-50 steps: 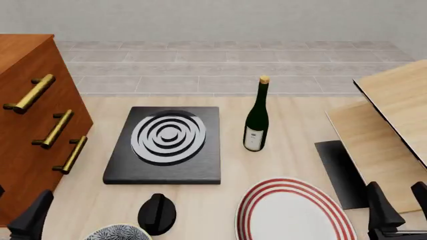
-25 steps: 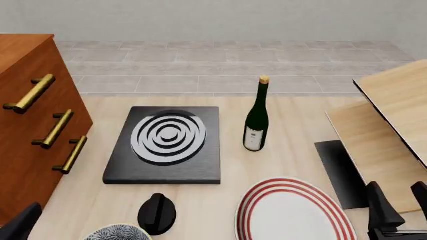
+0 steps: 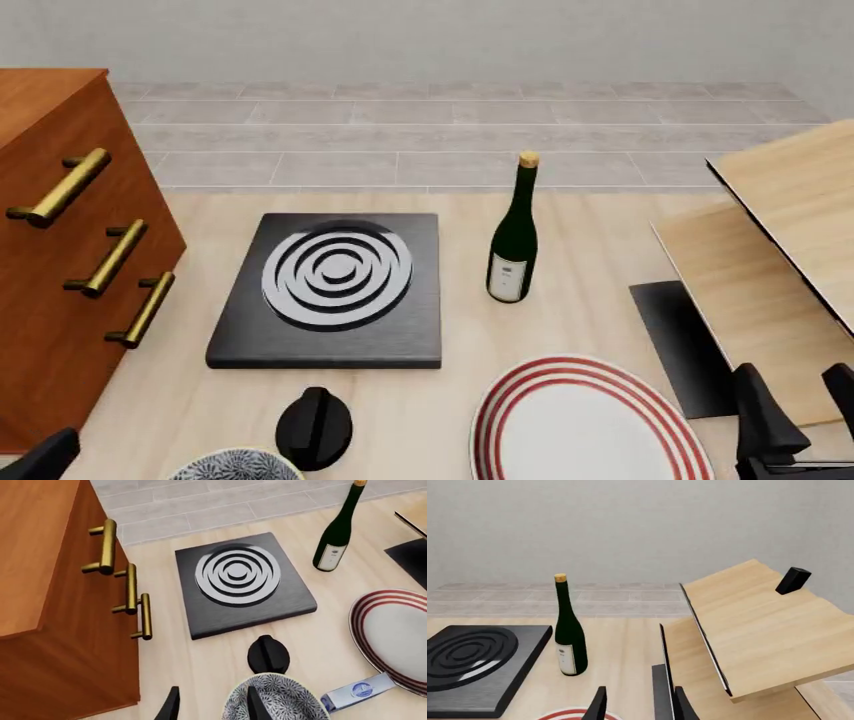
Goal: Put the bowl on the top of the cabinet.
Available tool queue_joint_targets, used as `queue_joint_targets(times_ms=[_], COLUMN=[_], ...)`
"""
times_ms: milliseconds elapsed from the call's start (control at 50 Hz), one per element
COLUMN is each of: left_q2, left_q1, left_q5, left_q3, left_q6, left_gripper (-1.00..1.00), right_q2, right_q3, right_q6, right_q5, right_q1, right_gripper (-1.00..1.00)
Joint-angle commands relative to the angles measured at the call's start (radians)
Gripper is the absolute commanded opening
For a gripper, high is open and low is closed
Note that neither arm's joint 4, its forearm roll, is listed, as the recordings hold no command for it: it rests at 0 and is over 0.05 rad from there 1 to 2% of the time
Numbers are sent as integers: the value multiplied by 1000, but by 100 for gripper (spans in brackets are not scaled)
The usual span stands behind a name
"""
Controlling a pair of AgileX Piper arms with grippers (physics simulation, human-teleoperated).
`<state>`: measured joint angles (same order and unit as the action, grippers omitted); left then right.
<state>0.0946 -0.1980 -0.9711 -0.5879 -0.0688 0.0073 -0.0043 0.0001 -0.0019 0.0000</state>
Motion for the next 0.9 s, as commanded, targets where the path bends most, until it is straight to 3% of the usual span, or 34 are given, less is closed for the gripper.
queue_joint_targets(times_ms=[20, 560, 900], left_q2=[15, 42, 46], left_q1=[-26, -88, -93], left_q5=[-59, -132, -105], left_q3=[-23, 7, 55], left_q6=[8, 70, 76], left_gripper=[100, 100, 100], right_q2=[0, 0, 0], right_q3=[0, 0, 0], right_q6=[0, 0, 0], right_q5=[0, 0, 0], right_q1=[0, 0, 0], right_gripper=[100, 100, 100])
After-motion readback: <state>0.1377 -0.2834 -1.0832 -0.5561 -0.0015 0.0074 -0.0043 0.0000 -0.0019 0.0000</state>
